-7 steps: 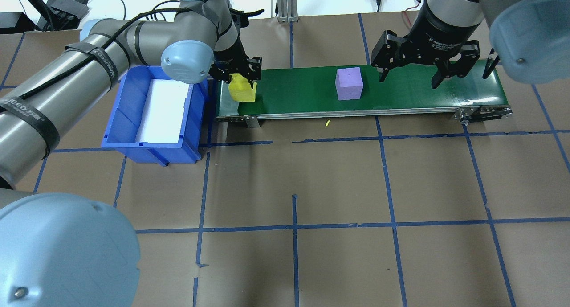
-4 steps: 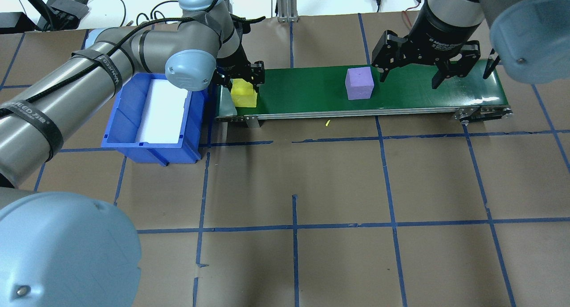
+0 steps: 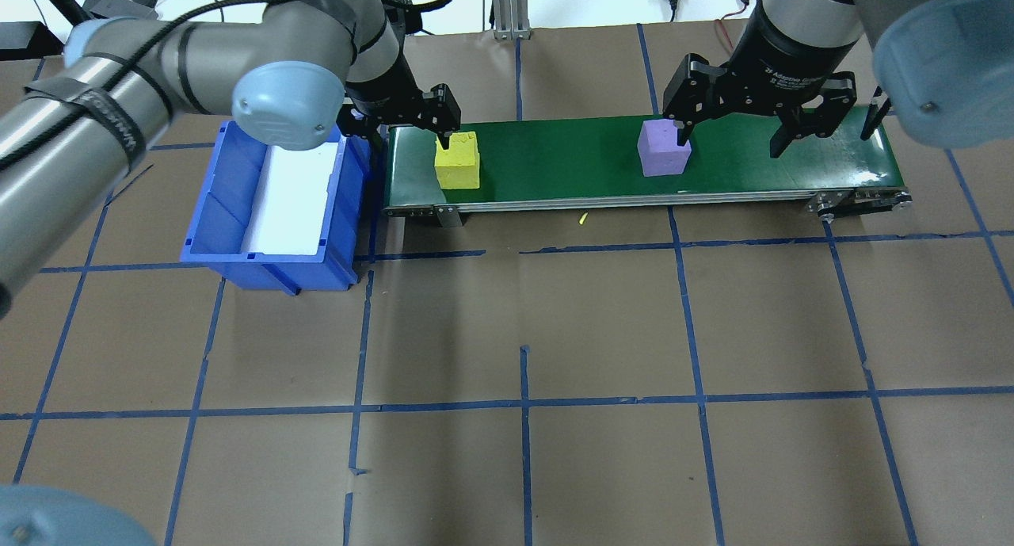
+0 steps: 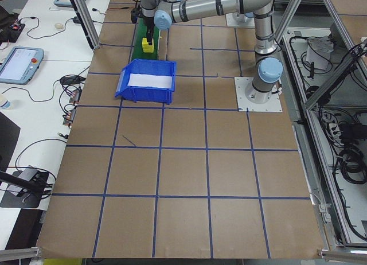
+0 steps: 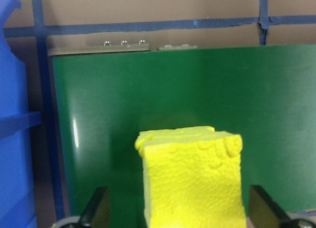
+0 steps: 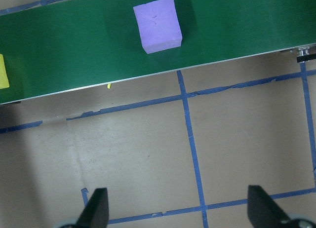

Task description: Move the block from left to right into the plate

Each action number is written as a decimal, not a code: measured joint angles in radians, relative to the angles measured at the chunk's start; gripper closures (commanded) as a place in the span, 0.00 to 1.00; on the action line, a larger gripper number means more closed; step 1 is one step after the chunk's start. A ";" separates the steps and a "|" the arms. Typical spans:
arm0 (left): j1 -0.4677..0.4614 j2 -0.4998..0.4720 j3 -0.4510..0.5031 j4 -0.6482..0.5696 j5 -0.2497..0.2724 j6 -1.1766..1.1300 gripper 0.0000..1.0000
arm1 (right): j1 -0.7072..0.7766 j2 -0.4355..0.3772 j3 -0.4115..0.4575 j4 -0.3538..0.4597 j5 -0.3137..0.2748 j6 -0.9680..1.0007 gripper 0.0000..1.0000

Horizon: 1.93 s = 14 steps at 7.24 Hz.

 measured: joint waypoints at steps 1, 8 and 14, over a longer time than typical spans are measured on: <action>0.032 0.070 -0.009 -0.079 0.002 0.004 0.00 | 0.000 0.000 0.000 0.000 0.000 0.000 0.00; 0.133 0.345 -0.087 -0.238 0.105 0.036 0.00 | -0.003 0.002 0.000 0.000 -0.001 -0.002 0.00; 0.162 0.297 -0.059 -0.292 0.100 0.088 0.00 | -0.111 0.077 0.042 -0.034 -0.008 -0.014 0.00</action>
